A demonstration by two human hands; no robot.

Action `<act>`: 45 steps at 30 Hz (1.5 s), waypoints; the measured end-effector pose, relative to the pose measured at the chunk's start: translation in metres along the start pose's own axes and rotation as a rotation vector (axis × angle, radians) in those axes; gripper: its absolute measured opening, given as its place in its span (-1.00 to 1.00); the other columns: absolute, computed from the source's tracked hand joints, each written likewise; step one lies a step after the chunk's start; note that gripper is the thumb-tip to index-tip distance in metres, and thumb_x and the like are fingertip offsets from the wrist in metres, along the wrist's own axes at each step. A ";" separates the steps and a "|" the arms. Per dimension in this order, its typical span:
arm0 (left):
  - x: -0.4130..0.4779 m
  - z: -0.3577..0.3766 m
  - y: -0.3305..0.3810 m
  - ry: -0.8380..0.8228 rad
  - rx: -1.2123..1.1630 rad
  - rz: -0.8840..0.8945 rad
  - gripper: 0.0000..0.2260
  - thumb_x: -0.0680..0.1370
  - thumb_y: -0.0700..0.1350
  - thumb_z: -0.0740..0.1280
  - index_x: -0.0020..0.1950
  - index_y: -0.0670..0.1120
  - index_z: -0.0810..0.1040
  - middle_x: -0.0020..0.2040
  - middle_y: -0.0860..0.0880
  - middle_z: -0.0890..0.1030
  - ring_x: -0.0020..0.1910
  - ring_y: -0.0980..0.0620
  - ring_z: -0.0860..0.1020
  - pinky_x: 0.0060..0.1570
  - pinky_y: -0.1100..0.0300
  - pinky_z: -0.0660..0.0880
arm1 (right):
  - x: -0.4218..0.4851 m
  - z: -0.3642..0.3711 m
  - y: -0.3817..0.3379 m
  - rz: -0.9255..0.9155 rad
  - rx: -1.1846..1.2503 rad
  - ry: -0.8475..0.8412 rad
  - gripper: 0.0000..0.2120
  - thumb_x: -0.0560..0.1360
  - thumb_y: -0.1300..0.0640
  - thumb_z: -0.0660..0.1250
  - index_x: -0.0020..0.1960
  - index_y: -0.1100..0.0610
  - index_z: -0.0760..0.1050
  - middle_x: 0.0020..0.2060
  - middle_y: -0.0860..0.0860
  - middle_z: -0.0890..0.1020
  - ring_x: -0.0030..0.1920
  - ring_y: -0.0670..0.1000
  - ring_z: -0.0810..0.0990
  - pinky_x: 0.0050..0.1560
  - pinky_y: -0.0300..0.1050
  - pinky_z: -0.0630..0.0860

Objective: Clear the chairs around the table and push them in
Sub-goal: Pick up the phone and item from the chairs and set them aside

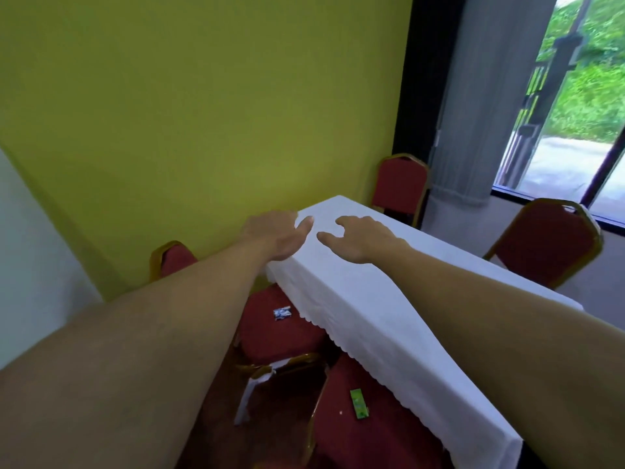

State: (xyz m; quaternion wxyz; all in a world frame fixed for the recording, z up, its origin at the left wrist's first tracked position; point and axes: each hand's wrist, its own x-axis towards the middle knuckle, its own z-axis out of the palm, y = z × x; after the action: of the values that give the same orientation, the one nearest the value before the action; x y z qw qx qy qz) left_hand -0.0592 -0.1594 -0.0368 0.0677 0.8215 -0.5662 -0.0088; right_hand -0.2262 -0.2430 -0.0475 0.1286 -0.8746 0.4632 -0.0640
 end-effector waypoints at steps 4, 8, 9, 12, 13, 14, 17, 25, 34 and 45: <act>0.017 0.010 0.031 -0.028 0.001 0.026 -0.37 0.64 0.30 -0.11 0.54 -0.04 0.34 0.48 -0.09 0.43 0.42 -0.12 0.41 0.31 -0.05 0.36 | 0.003 -0.005 0.025 0.027 0.003 0.020 -0.24 0.53 -0.43 0.07 0.58 0.00 0.23 0.48 0.07 0.42 0.45 0.17 0.39 0.37 0.14 0.36; 0.036 0.019 0.063 -0.033 0.026 0.094 -0.38 0.65 0.29 -0.12 0.51 -0.05 0.35 0.46 -0.11 0.44 0.41 -0.14 0.42 0.31 -0.06 0.36 | 0.006 -0.008 0.053 0.082 0.007 0.030 -0.21 0.51 -0.45 0.04 0.58 0.00 0.24 0.47 0.06 0.43 0.45 0.16 0.39 0.38 0.16 0.36; 0.041 0.021 0.070 -0.039 0.028 0.118 -0.38 0.65 0.28 -0.12 0.51 -0.05 0.35 0.46 -0.11 0.45 0.40 -0.14 0.43 0.30 -0.06 0.37 | 0.007 -0.009 0.060 0.097 0.006 0.033 -0.21 0.51 -0.46 0.03 0.57 0.01 0.24 0.45 0.05 0.46 0.44 0.16 0.40 0.37 0.16 0.37; 0.056 0.025 0.090 -0.042 0.021 0.180 -0.38 0.65 0.28 -0.12 0.52 -0.06 0.34 0.46 -0.12 0.45 0.39 -0.15 0.43 0.29 -0.06 0.37 | 0.005 -0.010 0.084 0.165 -0.003 0.042 -0.23 0.53 -0.44 0.04 0.58 0.00 0.24 0.43 0.03 0.48 0.43 0.15 0.41 0.34 0.13 0.39; 0.061 0.027 0.096 -0.042 0.018 0.200 -0.38 0.65 0.28 -0.12 0.52 -0.06 0.34 0.46 -0.13 0.45 0.39 -0.15 0.42 0.29 -0.05 0.37 | 0.005 -0.010 0.092 0.192 -0.006 0.046 -0.24 0.53 -0.43 0.04 0.58 0.00 0.24 0.44 0.02 0.47 0.43 0.15 0.41 0.34 0.13 0.39; 0.066 0.028 0.102 -0.043 0.014 0.223 -0.39 0.66 0.27 -0.12 0.53 -0.06 0.33 0.46 -0.13 0.44 0.40 -0.15 0.42 0.29 -0.05 0.36 | 0.005 -0.010 0.099 0.222 -0.012 0.050 -0.23 0.53 -0.44 0.04 0.57 0.00 0.24 0.45 0.02 0.46 0.43 0.15 0.41 0.34 0.13 0.40; 0.078 0.037 0.116 -0.068 0.017 0.297 -0.39 0.66 0.27 -0.11 0.56 -0.04 0.29 0.48 -0.12 0.42 0.42 -0.15 0.39 0.31 -0.06 0.32 | 0.007 -0.008 0.112 0.310 -0.023 0.069 -0.21 0.50 -0.46 0.03 0.55 0.01 0.28 0.44 0.04 0.47 0.39 0.17 0.45 0.30 0.15 0.44; 0.110 0.053 0.113 -0.094 0.018 0.513 -0.41 0.67 0.25 -0.11 0.58 -0.03 0.26 0.53 -0.09 0.38 0.47 -0.15 0.35 0.37 -0.07 0.27 | 0.012 0.009 0.096 0.520 -0.018 0.146 -0.23 0.54 -0.44 0.01 0.55 0.03 0.30 0.43 0.06 0.48 0.38 0.19 0.46 0.30 0.16 0.45; 0.130 0.068 0.088 -0.140 -0.009 0.655 -0.39 0.66 0.26 -0.11 0.56 -0.05 0.30 0.51 -0.11 0.40 0.45 -0.16 0.38 0.35 -0.08 0.31 | 0.016 0.030 0.069 0.654 -0.005 0.160 -0.23 0.54 -0.45 0.01 0.56 0.02 0.28 0.49 0.05 0.42 0.44 0.18 0.41 0.36 0.19 0.40; 0.135 0.081 0.062 -0.136 -0.035 0.644 -0.42 0.67 0.24 -0.09 0.52 -0.07 0.35 0.44 -0.14 0.46 0.37 -0.17 0.44 0.28 -0.07 0.35 | 0.027 0.051 0.053 0.654 0.001 0.152 -0.29 0.56 -0.40 0.04 0.53 0.03 0.32 0.44 0.07 0.47 0.40 0.18 0.45 0.30 0.15 0.42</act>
State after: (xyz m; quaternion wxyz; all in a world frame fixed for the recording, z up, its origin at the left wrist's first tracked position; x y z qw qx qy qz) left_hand -0.0758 -0.3149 -0.1011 0.0429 0.5965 -0.7998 -0.0515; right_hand -0.2416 -0.2856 -0.1114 0.1078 -0.6723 0.7275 -0.0844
